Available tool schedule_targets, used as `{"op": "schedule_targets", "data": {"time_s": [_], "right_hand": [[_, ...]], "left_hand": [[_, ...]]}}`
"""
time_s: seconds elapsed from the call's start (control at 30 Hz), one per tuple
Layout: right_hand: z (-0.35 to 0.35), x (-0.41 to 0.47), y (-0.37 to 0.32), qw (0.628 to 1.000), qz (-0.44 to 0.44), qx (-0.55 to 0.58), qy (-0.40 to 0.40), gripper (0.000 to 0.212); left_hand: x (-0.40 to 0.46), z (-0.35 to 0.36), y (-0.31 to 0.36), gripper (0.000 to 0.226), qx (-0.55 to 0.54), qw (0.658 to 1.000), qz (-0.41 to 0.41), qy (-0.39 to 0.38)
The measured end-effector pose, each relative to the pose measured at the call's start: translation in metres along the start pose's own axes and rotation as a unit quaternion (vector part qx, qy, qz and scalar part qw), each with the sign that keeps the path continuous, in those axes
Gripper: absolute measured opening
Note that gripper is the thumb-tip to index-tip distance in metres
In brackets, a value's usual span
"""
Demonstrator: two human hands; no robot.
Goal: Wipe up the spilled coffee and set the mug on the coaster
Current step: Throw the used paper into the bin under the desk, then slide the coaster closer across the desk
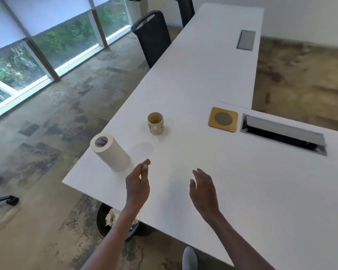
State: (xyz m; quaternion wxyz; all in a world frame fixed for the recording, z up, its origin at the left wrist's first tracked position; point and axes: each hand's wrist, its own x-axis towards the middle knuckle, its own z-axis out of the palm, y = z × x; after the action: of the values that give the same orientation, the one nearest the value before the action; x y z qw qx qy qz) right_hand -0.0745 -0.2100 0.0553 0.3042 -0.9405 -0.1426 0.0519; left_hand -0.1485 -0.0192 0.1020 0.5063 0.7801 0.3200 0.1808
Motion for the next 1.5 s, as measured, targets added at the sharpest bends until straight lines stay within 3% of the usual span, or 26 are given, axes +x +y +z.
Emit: {"op": "schedule_targets", "data": {"time_s": [0.27, 0.57, 1.1, 1.5], "right_hand": [[-0.034, 0.042, 0.041, 0.993, 0.013, -0.071, 0.096, 0.042], [-0.051, 0.082, 0.064, 0.976, 0.028, -0.145, 0.160, 0.050], [-0.064, 0.151, 0.073, 0.956, 0.097, -0.214, 0.173, 0.050], [-0.052, 0.219, 0.110, 0.980, 0.102, -0.124, 0.122, 0.035]], "left_hand": [[0.026, 0.065, 0.029, 0.046, 0.068, 0.991, 0.101, -0.057], [0.073, 0.106, 0.045, 0.055, 0.102, 0.975, 0.150, -0.125], [0.172, 0.164, 0.044, 0.051, 0.123, 0.945, 0.206, -0.224], [0.219, 0.230, 0.041, 0.035, 0.140, 0.956, 0.165, -0.199]]}}
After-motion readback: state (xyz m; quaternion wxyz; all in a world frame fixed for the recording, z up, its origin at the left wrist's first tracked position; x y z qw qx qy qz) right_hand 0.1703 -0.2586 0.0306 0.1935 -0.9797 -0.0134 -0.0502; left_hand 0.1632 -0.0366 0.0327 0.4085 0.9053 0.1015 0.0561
